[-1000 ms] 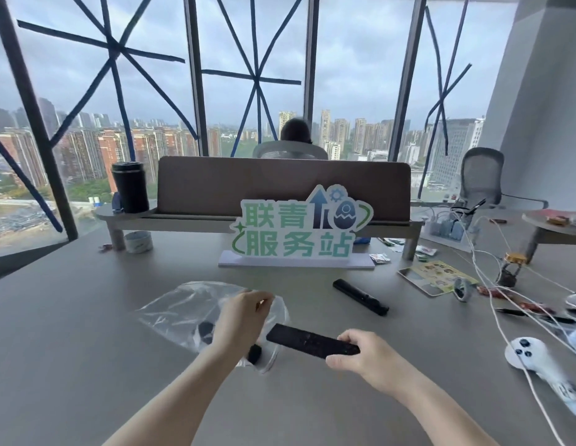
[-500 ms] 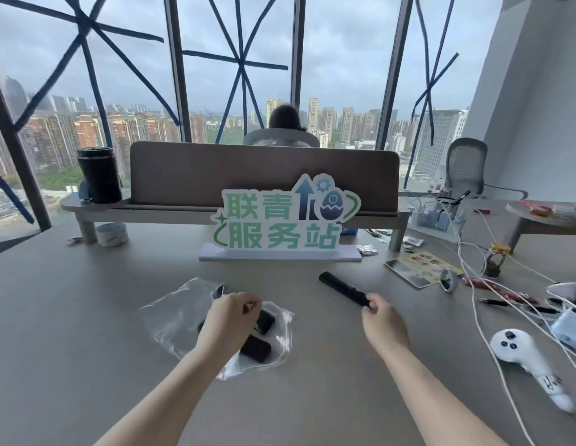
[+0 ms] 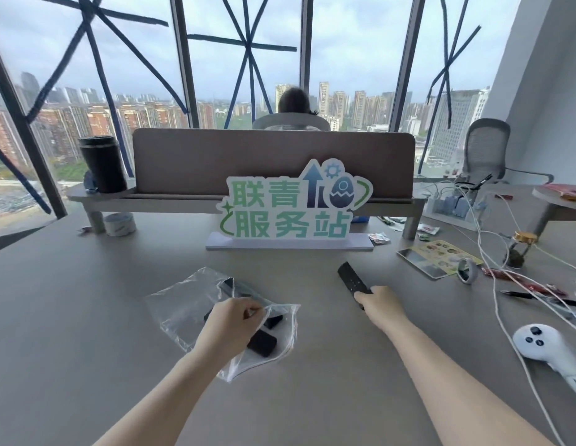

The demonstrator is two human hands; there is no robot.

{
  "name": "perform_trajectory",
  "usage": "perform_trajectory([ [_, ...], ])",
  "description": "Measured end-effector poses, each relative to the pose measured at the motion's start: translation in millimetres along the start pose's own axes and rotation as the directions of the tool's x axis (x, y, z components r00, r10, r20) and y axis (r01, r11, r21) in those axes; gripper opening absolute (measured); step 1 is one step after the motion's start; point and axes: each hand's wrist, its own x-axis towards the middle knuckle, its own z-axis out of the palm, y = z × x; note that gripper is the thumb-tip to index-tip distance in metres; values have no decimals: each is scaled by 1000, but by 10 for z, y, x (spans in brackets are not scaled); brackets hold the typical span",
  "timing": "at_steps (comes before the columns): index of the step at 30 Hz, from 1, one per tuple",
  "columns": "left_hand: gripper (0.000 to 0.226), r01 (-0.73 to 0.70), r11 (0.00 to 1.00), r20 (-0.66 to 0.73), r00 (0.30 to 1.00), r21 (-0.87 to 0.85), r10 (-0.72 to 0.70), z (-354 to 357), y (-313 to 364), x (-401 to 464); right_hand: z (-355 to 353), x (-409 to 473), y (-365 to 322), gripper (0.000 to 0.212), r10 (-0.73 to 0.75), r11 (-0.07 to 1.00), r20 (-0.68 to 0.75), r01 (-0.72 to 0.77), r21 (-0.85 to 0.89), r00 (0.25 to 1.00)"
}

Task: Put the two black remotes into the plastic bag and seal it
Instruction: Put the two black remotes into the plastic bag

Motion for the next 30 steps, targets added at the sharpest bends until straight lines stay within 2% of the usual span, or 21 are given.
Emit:
perform_trajectory([
  [2,20,17,1000,2,1000,-21,-16,11,23,23,-166,-272,-44,22,82,924,156,-134,358,984],
  [3,21,24,999,-10,1000,-35,-25,12,26,36,-281,-443,-56,24,79,879,267,-193,435,961],
  [5,22,28,999,-33,999,-29,-29,20,30,47,-477,-793,-63,28,31,858,469,-265,441,883],
  [7,23,23,1000,-44,999,-8,-24,22,48,39,-527,-1054,-89,28,22,885,603,-296,359,798],
  [9,24,14,1000,-46,999,1,-14,11,95,5,-355,-1214,-159,27,1,907,686,-289,305,727],
  [11,23,1,1000,-46,999,-11,-2,-16,137,-48,-42,-1314,-279,26,-68,904,719,-262,339,692],
  [13,22,-13,1000,-61,998,-14,12,-66,139,-101,280,-1353,-392,22,-129,887,700,-235,398,702],
  [14,21,-21,1000,-63,998,-8,20,-92,128,-119,395,-1360,-428,21,-130,896,652,-194,400,747],
  [16,18,-38,999,-63,997,-3,37,-173,78,-151,523,-1314,-437,20,-109,940,441,-52,339,891],
  [18,16,-55,999,-65,996,3,55,-247,17,-180,545,-1236,-394,14,-129,967,204,78,243,970],
  [20,16,-69,998,-55,996,12,70,-285,-33,-210,547,-1181,-386,12,-194,970,144,167,176,970],
  [23,18,-72,997,3,997,33,72,-291,-54,-258,658,-1132,-466,40,-256,965,287,228,128,923],
  [25,30,-72,994,116,991,77,62,-315,-42,-308,766,-1091,-543,30,-307,952,279,300,67,910],
  [26,39,-79,988,190,980,132,53,-340,-52,-338,803,-1062,-577,20,-340,937,232,349,5,911],
  [28,52,-98,940,292,956,326,-1,-400,-117,-416,833,-1005,-598,21,-363,923,130,375,-88,923],
  [30,55,-81,885,311,948,458,-74,-456,-203,-520,796,-1011,-616,19,-343,934,82,349,-74,936],
])
